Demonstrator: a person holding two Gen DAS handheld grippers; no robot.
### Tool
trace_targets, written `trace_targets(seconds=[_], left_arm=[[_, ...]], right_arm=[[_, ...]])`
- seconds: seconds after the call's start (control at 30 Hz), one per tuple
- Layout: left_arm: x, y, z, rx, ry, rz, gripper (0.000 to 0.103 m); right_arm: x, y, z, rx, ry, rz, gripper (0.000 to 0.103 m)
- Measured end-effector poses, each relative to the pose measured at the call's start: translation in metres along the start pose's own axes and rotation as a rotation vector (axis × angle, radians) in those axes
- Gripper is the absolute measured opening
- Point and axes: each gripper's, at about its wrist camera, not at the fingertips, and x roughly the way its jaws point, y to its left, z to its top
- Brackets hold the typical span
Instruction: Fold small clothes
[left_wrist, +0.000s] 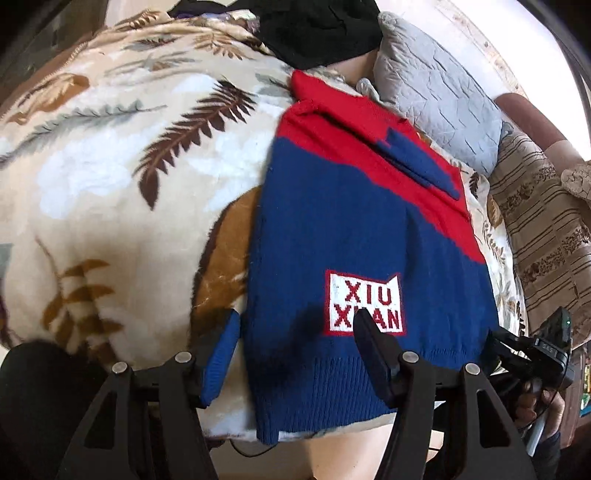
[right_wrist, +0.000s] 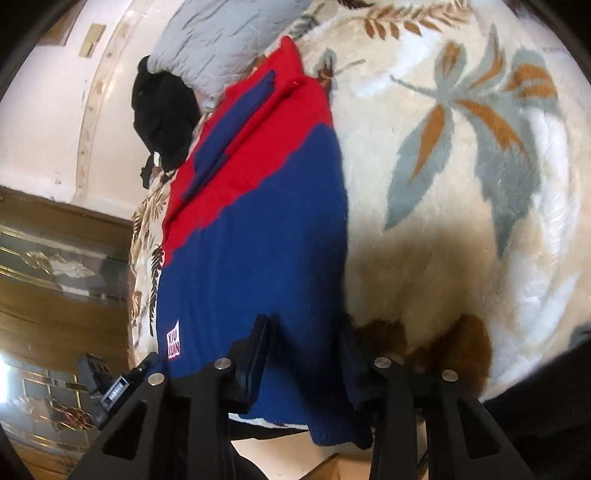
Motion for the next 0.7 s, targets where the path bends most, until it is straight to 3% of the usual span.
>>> trace_targets(seconds=[0.03,0.1,0.17,0.2,0.23,0.27,0.47,0.57,0.6,0.67,0.7], left_arm=[[0.000,0.000,-0.002,-0.004,-0.005,0.000,0.068],[0.010,0.006,-0.006,-0.020,0.035,0.009,0.067],[0.010,0.000,-0.007,0.014,0.026,0.035,0.062],[0.011,-0.003,-0.006,0.040,0.031,0.065,0.034],[0.013,-0.004,-0.005,0.058,0.043,0.099,0.009],[0.011,-0.002,-0.004,0.048,0.049,0.065,0.008],[-0.018,-0.007,-0.001,0.039,-0.032,0.017,0.008],[0.011,0.010,-0.007,-0.002,0.059,0.055,0.011],[0.014,0.014,-0.010,-0.021,0.055,0.038,0.013],[0.009,0.008,-0.011,-0.001,0.035,0.017,0.034],[0.009,0.004,-0.013,0.021,0.033,0.011,0.053]], right_arm=[[0.001,0.000,-0.002,-0.007,0.004,0.016,0.065],[0.005,-0.001,-0.005,-0.015,0.011,0.009,0.065],[0.006,0.003,-0.005,-0.047,0.013,-0.018,0.063],[0.007,0.006,-0.006,-0.072,0.021,-0.052,0.040],[0.011,0.006,-0.005,-0.076,0.047,-0.067,0.011],[0.011,0.007,-0.005,-0.066,0.057,-0.054,0.011],[-0.024,0.028,-0.002,-0.118,-0.022,0.004,0.013],[-0.002,0.010,-0.003,-0.053,0.042,-0.040,0.025],[0.008,0.003,-0.007,-0.032,0.081,-0.051,0.040],[0.009,0.006,-0.012,-0.055,0.060,-0.018,0.054],[0.008,0.010,-0.012,-0.075,0.060,-0.023,0.059]])
